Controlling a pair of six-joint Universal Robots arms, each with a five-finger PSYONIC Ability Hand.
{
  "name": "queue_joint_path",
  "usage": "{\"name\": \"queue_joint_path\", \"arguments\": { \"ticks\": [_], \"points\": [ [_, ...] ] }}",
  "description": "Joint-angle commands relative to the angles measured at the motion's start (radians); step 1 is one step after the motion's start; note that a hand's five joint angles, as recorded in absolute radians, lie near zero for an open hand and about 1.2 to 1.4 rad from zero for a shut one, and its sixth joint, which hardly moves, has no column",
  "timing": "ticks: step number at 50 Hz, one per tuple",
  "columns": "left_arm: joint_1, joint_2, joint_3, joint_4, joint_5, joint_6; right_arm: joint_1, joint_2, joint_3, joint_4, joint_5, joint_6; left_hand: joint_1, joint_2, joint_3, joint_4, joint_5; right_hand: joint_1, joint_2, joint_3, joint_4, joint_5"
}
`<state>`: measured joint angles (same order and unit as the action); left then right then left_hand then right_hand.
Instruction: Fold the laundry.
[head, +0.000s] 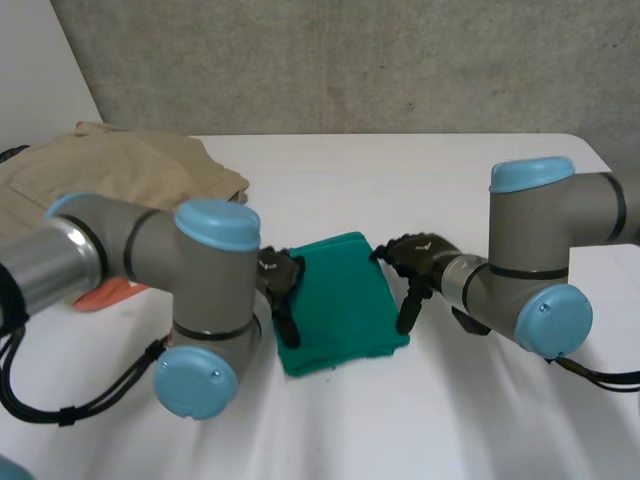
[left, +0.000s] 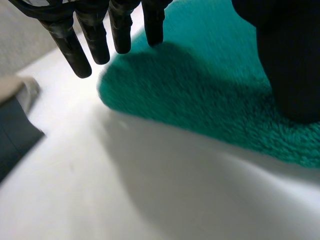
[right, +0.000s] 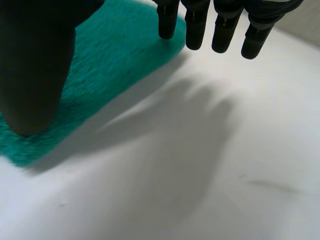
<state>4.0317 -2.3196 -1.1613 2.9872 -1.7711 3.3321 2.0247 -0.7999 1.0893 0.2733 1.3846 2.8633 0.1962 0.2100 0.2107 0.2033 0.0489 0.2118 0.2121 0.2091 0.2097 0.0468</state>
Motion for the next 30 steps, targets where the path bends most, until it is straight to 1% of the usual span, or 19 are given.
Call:
{"name": "queue_joint_path", "arguments": {
  "ticks": [1,2,4,5,7,9,10,11,13,14,15,16,18,21,28,30],
  "points": [
    [0.033,0.146,0.041,0.022,0.129,0.001,0.003,-0.179,0.181,-0.184,0.106,-0.001,-0.021,-0.035,-0.035,-0.028,-0.048,-0.037,-0.038,-0.035,-0.035,-0.047],
    [0.046,0.167,0.06,0.03,0.178,0.001,-0.001,-0.223,0.251,-0.237,0.128,-0.001,-0.021,-0.035,-0.035,-0.028,-0.048,-0.037,-0.038,-0.035,-0.035,-0.047],
    [0.059,0.186,0.077,0.036,0.226,0.001,-0.004,-0.257,0.313,-0.281,0.139,0.002,-0.021,-0.035,-0.035,-0.028,-0.048,-0.037,-0.038,-0.035,-0.035,-0.047],
    [0.081,0.201,0.097,0.042,0.299,0.001,-0.007,-0.28,0.371,-0.307,0.137,0.011,-0.012,-0.026,-0.027,-0.019,-0.039,-0.037,-0.038,-0.035,-0.035,-0.047],
    [0.101,0.21,0.115,0.042,0.366,0.003,0.0,-0.289,0.434,-0.312,0.134,0.046,-0.009,-0.023,-0.024,-0.016,-0.036,-0.037,-0.038,-0.035,-0.035,-0.047],
    [0.124,0.213,0.153,0.039,0.508,0.003,0.005,-0.291,0.471,-0.315,0.131,0.088,-0.003,-0.017,-0.018,-0.01,-0.031,-0.037,-0.038,-0.035,-0.035,-0.047],
    [0.128,0.215,0.161,0.038,0.55,0.001,0.006,-0.291,0.484,-0.318,0.128,0.111,0.0,-0.014,-0.015,-0.007,-0.028,-0.037,-0.038,-0.035,-0.035,-0.047],
    [0.135,0.215,0.178,0.029,0.646,0.0,0.011,-0.291,0.513,-0.324,0.119,0.155,0.0,-0.014,-0.015,-0.007,-0.028,-0.037,-0.038,-0.035,-0.035,-0.047],
    [0.139,0.215,0.186,0.022,0.735,-0.002,0.017,-0.289,0.534,-0.327,0.096,0.198,0.0,-0.014,-0.015,-0.007,-0.028,-0.037,-0.038,-0.035,-0.035,-0.047],
    [0.139,0.215,0.189,0.018,0.775,-0.003,0.028,-0.286,0.546,-0.338,0.064,0.23,0.0,-0.014,-0.015,-0.007,-0.028,-0.037,-0.038,-0.035,-0.035,-0.047],
    [0.142,0.215,0.193,0.009,0.845,-0.006,0.031,-0.286,0.549,-0.345,0.048,0.246,0.0,-0.014,-0.015,-0.007,-0.028,-0.037,-0.038,-0.035,-0.035,-0.047],
    [0.145,0.216,0.195,0.006,0.878,-0.008,0.031,-0.286,0.552,-0.353,0.031,0.258,0.0,-0.014,-0.015,-0.007,-0.028,-0.037,-0.038,-0.035,-0.035,-0.047],
    [0.148,0.216,0.195,-0.005,0.918,-0.008,0.031,-0.274,0.552,-0.376,-0.016,0.289,0.003,-0.011,-0.012,-0.004,-0.025,-0.037,-0.038,-0.035,-0.035,-0.047],
    [0.147,0.223,0.192,-0.014,0.926,-0.006,0.035,-0.233,0.548,-0.394,-0.036,0.303,0.0,-0.014,-0.015,-0.007,-0.028,-0.037,-0.038,-0.035,-0.035,-0.047],
    [0.133,0.229,0.183,-0.016,0.923,-0.003,0.06,-0.177,0.491,-0.422,-0.035,0.295,0.003,-0.011,-0.012,-0.004,-0.025,-0.037,-0.038,-0.035,-0.035,-0.047],
    [0.132,0.229,0.181,-0.016,0.923,-0.005,0.062,-0.145,0.468,-0.425,-0.033,0.292,0.003,-0.011,-0.012,-0.004,-0.025,0.023,0.022,0.025,0.025,0.013]
  ]
}}
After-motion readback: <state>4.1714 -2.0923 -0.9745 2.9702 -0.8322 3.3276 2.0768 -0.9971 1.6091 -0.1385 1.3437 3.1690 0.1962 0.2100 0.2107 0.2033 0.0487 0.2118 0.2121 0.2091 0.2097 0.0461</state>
